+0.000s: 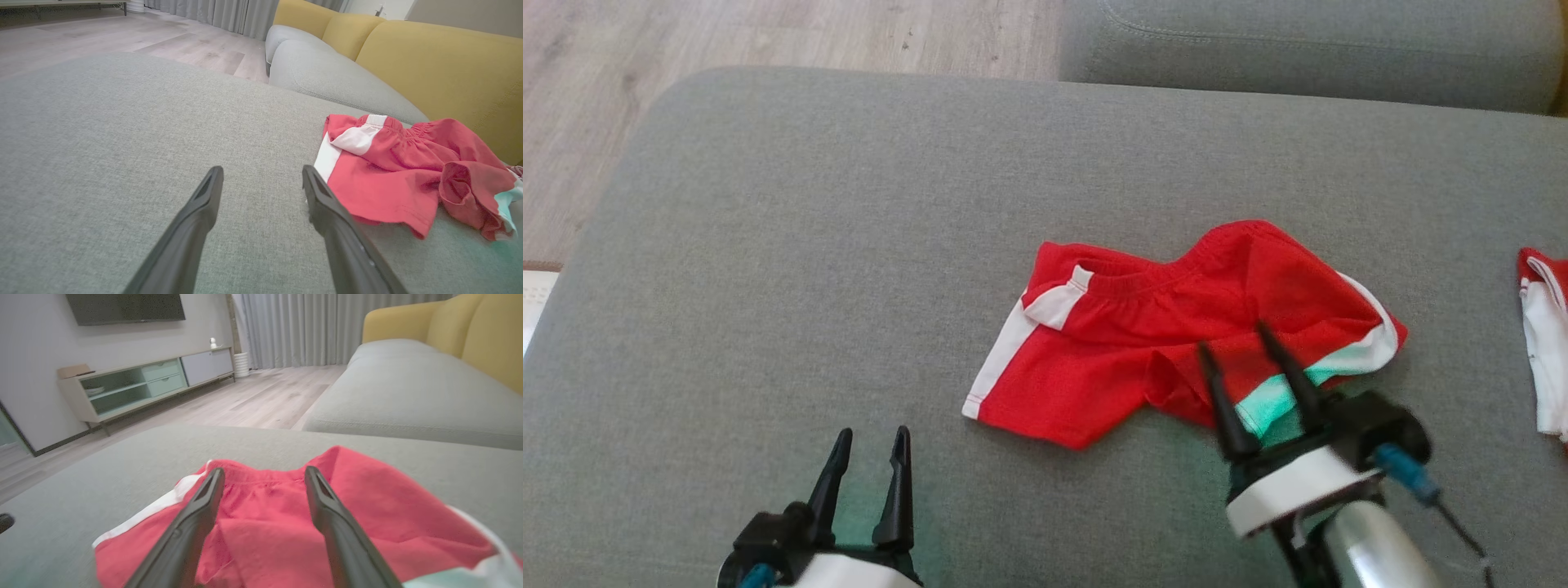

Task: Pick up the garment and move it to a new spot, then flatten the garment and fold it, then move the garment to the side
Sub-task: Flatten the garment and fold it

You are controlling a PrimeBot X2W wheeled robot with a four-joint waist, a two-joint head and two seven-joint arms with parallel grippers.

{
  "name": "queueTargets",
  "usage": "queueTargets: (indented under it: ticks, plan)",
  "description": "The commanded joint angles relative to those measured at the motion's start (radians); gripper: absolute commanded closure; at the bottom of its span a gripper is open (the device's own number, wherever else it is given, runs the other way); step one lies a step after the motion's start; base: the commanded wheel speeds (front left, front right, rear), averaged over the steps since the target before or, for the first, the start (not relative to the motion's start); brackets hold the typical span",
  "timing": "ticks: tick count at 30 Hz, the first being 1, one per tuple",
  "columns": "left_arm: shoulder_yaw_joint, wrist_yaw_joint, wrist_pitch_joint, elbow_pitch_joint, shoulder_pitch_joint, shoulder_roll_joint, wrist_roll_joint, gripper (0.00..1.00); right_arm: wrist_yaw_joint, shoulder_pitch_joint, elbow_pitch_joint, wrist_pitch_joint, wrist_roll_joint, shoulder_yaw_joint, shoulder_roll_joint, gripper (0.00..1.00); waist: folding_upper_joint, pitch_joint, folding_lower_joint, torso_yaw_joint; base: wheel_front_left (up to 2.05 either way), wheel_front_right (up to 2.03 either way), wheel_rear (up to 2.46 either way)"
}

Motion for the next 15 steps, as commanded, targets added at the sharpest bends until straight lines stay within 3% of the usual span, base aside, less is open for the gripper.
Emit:
queueTargets:
  ticks: [1, 5, 15]
  plan:
    - [0.030, 0.004, -0.005, -0.020, -0.023, -0.001, -0.005, 0.00, -0.001, -0.021, -0.010, -0.010, -0.006, 0.053, 0.000, 0.00, 0.0000, -0.002, 0.0000, 0.006, 0.00, 0.00, 0.00]
    - [0.029, 0.003, -0.005, -0.018, -0.016, -0.001, -0.005, 0.00, -0.001, -0.019, 0.085, -0.010, -0.035, 0.091, -0.003, 0.00, 0.0000, -0.004, 0.0000, 0.018, 0.00, 0.00, 0.00]
    - [0.026, 0.002, -0.005, -0.017, -0.014, -0.001, -0.009, 0.00, -0.001, 0.017, 0.159, -0.010, -0.141, 0.007, -0.009, 0.00, 0.0000, 0.001, 0.0000, 0.026, 0.00, 0.00, 0.00]
